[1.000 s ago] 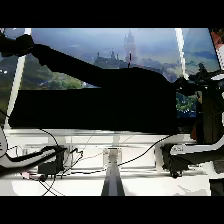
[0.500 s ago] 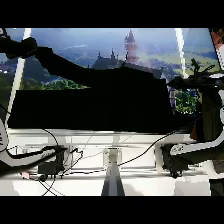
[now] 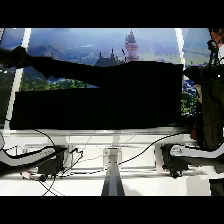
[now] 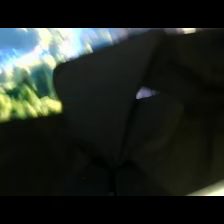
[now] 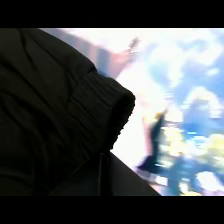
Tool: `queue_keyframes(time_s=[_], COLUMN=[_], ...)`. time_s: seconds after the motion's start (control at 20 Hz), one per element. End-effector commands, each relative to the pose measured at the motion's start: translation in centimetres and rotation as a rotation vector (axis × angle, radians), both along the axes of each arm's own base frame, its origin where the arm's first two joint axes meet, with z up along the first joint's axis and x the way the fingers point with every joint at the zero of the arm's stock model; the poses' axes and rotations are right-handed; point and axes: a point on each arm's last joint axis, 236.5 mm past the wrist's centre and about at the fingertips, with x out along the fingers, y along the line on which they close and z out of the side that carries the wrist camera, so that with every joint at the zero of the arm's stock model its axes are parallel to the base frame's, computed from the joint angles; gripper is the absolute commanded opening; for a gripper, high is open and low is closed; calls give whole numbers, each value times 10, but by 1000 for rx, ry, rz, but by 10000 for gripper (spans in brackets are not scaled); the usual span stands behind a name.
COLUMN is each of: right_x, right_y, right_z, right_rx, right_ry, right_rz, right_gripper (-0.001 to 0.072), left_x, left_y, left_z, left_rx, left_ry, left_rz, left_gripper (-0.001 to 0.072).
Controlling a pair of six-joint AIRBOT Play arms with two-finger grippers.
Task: Fold the clothes and pants, and hang the long-sleeved shirts on hangers.
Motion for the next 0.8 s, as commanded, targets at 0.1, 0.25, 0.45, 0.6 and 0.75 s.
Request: queue_keyframes(time_s=[0.1, 0.25, 0.45, 0.6, 0.75], right_x=[-4, -2, -2, -2, -2], right_y=[-35, -34, -33, -33, -33], right_z=[13, 14, 15, 15, 15], right_rx=[-145, -124, -117, -117, -117], right_ry=[-2, -2, -2, -2, -2], right_rz=[-97, -122, -125, -125, -125], right_gripper=[15, 15, 15, 15, 16], left_x=[-14, 0, 8, 20, 51], left_y=[69, 104, 93, 87, 100], left_z=[13, 15, -12, -57, -93], left_rx=[-54, -45, -84, -131, -141], left_ry=[-65, -110, -43, 44, 34], left_rz=[120, 271, 235, 227, 300], left_gripper=[8, 8, 8, 8, 9])
